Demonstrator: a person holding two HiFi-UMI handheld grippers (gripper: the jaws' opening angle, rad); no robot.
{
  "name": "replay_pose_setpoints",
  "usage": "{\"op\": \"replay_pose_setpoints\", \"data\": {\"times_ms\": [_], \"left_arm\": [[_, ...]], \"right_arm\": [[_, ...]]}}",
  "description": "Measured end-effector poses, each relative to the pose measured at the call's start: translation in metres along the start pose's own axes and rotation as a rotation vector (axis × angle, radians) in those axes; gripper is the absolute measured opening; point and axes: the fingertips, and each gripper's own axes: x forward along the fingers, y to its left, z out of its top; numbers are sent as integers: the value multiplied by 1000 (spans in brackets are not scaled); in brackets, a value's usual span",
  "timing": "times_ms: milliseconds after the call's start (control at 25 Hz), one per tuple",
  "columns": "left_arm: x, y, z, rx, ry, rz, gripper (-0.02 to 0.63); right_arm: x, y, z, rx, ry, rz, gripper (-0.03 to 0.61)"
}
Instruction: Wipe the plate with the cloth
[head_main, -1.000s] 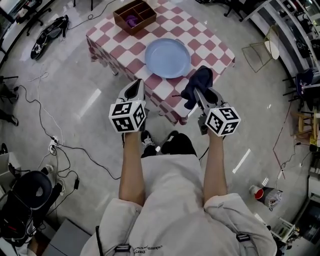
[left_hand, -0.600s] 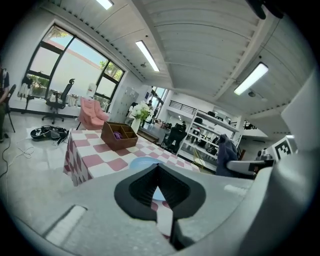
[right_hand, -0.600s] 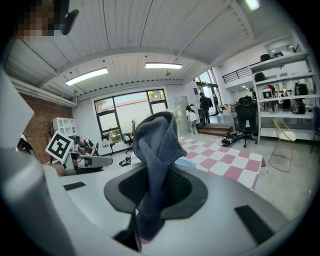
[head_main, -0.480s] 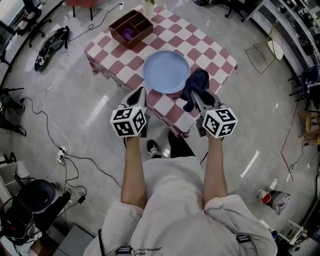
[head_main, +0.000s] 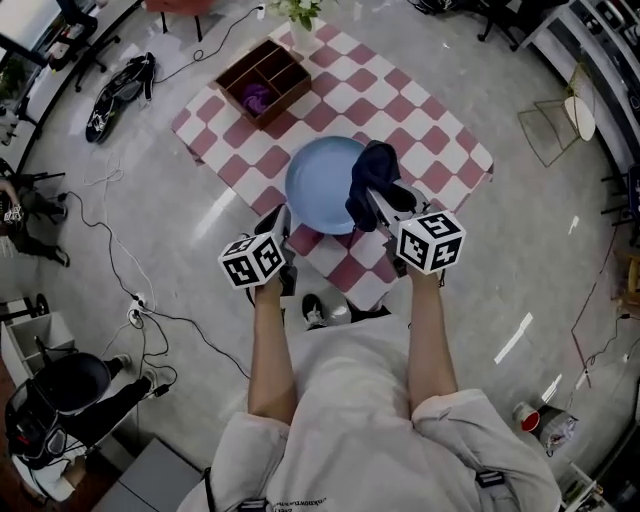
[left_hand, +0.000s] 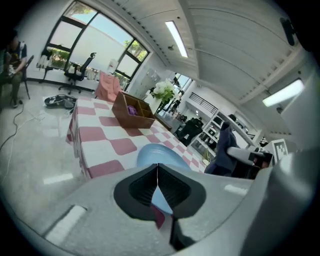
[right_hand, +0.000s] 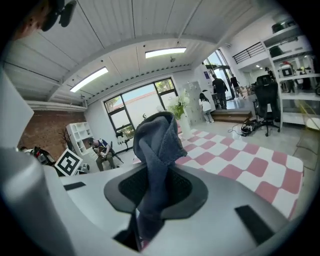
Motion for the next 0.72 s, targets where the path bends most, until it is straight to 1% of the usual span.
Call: {"op": "replay_pose_setpoints", "data": {"times_ms": [40,160,200,240,360,480,560,640,720], "left_arm": [[5,7,-1,-34,-2,28,8],[19,21,-4,-120,-12,92,9],[24,23,-5,-143,-13,103,13],[30,26,-5,-164,-15,114,22],[48,34,-7,-207,-15,156,66],[61,43,-14,-221,9,212,78],[65,49,-19,-222,26,251,80],[69,53,-21,-230,30,269,80],[72,55,-21,-227,46,296,80]], "right_arm": [[7,-3,5,-7,-13,13,89],[22,-9,31,-11,-135,58,89],[28,-11,34,-2,-143,77,89],[36,-14,31,3,-114,92,89],[60,-25,5,-12,56,148,91],[70,-28,-23,4,216,266,91],[72,-29,-40,10,313,322,91],[76,-35,-51,11,370,331,91],[78,-41,-57,21,405,332,92]]}}
